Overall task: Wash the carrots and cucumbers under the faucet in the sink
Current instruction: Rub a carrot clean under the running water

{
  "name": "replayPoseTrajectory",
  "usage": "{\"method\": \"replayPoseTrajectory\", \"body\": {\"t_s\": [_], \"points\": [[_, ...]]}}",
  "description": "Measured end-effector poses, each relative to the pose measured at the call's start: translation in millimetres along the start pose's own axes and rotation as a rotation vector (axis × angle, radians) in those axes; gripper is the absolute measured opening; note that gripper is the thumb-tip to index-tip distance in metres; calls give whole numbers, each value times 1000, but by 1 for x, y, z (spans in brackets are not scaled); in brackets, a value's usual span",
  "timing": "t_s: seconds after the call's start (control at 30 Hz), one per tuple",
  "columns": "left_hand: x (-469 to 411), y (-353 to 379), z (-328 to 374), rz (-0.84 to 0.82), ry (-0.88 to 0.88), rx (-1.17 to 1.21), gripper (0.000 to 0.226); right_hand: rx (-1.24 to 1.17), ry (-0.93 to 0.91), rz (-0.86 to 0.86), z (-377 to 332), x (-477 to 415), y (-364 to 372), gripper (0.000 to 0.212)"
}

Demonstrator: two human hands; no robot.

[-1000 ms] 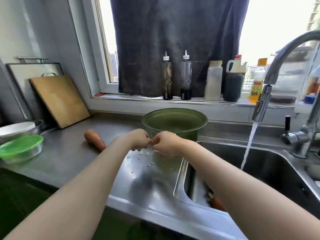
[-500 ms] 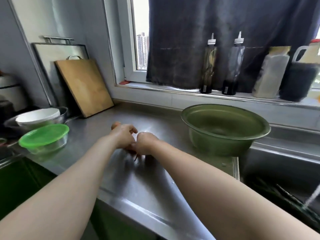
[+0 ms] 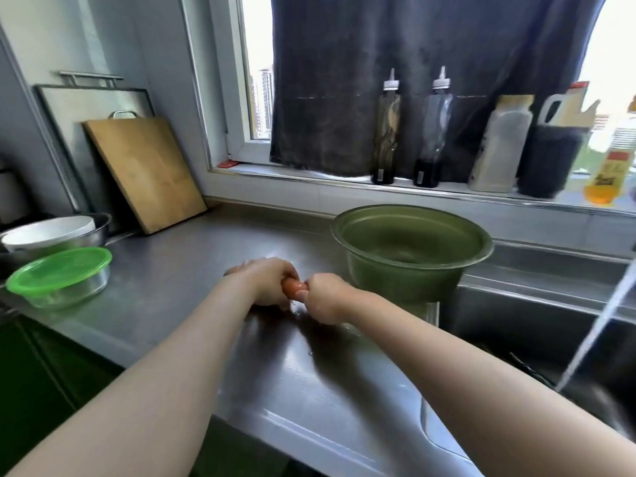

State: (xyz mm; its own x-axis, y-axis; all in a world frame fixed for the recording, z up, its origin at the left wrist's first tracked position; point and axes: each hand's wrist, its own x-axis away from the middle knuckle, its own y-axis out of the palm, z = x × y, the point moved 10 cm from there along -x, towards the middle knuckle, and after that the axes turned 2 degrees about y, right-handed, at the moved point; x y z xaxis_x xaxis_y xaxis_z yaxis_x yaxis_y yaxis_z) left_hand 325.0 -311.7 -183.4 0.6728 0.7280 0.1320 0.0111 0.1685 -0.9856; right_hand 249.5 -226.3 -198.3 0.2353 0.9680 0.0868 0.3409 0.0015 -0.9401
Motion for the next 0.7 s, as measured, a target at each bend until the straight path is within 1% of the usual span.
{"method": "replayPoseTrajectory", "body": {"t_s": [0.07,0.13,0.17,0.23,0.33,0.4,0.43,0.47,0.6,0.7], "points": [[14,3,49,-42,107,-3,50,-50,8,-16,26,20,-3,27],[20,4,91,-36,194,-23,47,-179,26,3,56,47,-12,39],[23,6,111,-37,227,-22,44,-266,51,33,74,61,-18,41],[28,11,147,-42,286,-17,42,-442,84,85,108,89,-27,38],[34,24,203,-81,356,9,37,-774,155,130,162,126,-31,32],[39,32,242,-100,395,32,33,-936,221,161,200,147,-36,19],[40,35,261,-106,409,40,32,-985,257,180,219,156,-38,13],[40,38,278,-107,419,41,32,-1038,291,196,236,166,-40,12],[36,48,340,-115,449,55,42,-1202,375,241,293,195,-49,21],[29,63,379,-152,473,176,39,-1210,399,307,327,210,-57,22]]}}
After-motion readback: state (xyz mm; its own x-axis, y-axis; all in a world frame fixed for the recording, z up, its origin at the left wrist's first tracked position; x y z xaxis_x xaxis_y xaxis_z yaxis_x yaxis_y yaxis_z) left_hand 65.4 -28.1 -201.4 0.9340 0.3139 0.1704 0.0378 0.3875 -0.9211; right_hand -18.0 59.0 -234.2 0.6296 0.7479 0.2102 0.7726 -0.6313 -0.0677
